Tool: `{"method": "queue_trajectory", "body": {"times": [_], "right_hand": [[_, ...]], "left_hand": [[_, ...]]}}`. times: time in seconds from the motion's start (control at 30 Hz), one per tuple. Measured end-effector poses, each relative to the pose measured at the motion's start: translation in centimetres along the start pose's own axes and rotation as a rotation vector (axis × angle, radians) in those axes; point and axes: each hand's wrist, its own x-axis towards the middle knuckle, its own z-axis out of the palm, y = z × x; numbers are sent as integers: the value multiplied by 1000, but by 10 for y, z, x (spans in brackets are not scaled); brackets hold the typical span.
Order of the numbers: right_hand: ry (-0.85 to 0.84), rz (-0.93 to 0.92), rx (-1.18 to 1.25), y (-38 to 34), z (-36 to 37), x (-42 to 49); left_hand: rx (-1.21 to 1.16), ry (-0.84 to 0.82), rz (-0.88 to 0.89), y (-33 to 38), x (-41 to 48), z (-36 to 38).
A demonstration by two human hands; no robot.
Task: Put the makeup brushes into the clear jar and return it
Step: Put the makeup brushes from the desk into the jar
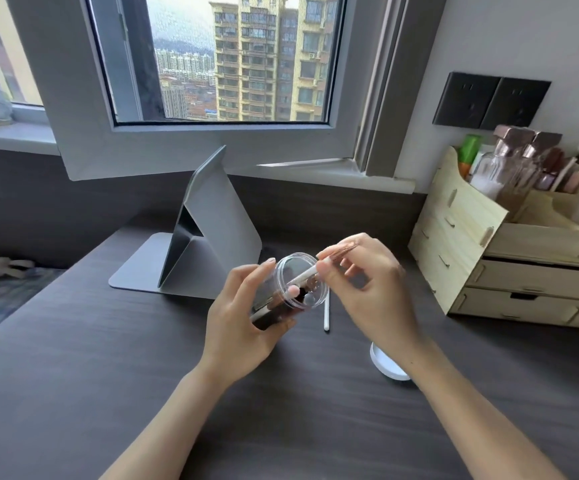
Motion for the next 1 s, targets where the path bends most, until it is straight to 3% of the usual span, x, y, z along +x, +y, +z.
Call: {"method": "queue_trajectory", "body": {"times": [0.07, 0.13, 0.27, 0.33, 0.4, 0.47, 0.53, 0.6, 0.7, 0.9, 1.0], "right_hand": [[-34, -22, -76, 6, 7, 2], [-83, 35, 6, 6, 10, 4], [-213, 318, 594, 1, 2, 12], [-151, 451, 811, 8, -2, 18], [-35, 568, 664, 27, 5, 22], [-11, 631, 235, 55, 20, 24], [-148, 633, -144, 77, 36, 25], [-289, 668, -358, 89, 50, 26], [-354, 668, -535, 97, 62, 31], [-488, 719, -620, 100, 66, 42], [-466, 785, -620, 106, 55, 42]], "left_hand": [[-1, -10, 4, 0, 0, 0], [1, -1, -6, 0, 0, -1], [6, 38, -29, 0, 2, -2], [4, 72, -41, 1, 3, -3], [3, 110, -74, 0, 4, -4], [-7, 148, -125, -2, 5, -4], [-26, 171, -168, -4, 5, -5], [-38, 187, -181, -6, 6, -5], [-33, 191, -192, -7, 6, -5], [-7, 171, -178, -7, 6, -4], [5, 163, -168, -5, 7, -6]]}}
